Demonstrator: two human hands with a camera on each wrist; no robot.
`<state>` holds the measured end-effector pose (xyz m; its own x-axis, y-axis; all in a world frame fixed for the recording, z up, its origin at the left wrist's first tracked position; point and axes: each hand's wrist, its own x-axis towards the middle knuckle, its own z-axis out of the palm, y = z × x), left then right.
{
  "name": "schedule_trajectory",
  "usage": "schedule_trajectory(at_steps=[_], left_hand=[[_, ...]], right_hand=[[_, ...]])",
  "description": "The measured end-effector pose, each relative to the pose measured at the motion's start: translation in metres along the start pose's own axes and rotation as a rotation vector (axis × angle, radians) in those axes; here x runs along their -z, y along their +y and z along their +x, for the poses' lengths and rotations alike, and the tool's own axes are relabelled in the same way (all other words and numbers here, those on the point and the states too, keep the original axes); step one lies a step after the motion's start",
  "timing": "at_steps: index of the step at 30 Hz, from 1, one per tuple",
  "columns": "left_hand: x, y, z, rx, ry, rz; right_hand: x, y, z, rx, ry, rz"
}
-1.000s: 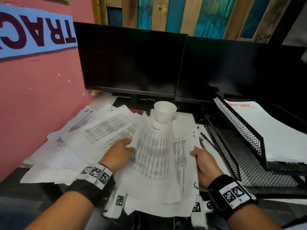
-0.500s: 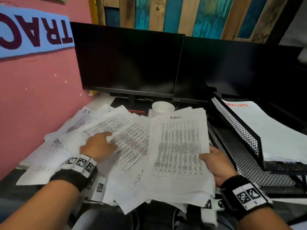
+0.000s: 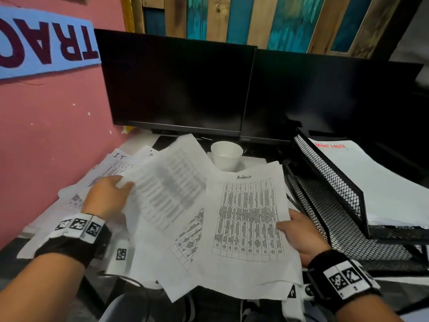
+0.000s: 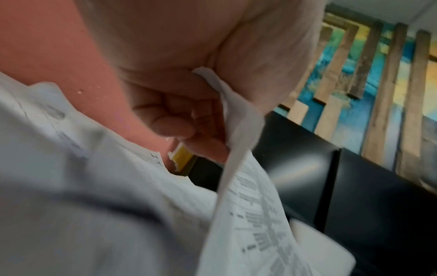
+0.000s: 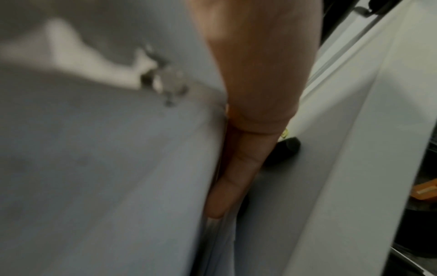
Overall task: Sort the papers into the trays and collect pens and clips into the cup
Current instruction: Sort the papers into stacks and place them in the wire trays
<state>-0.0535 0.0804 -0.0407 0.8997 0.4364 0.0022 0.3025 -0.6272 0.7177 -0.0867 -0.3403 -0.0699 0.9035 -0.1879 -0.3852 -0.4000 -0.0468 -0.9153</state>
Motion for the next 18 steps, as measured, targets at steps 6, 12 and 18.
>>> schedule_trajectory(at_steps=[6, 12, 18], left_hand=[[0.037, -0.015, 0.004, 0.116, 0.085, -0.53], [0.002, -0.003, -0.021, 0.092, -0.167, -0.538], [-0.061, 0.017, -0.05, -0.019, -0.344, -0.264]], right_hand=[[0.004, -0.002, 0.001, 0.003, -0.027, 0.091], [-0.019, -0.005, 0.001, -0.022, -0.095, 0.26], [-0.04, 0.001, 0.001, -0.016, -0.104, 0.37]])
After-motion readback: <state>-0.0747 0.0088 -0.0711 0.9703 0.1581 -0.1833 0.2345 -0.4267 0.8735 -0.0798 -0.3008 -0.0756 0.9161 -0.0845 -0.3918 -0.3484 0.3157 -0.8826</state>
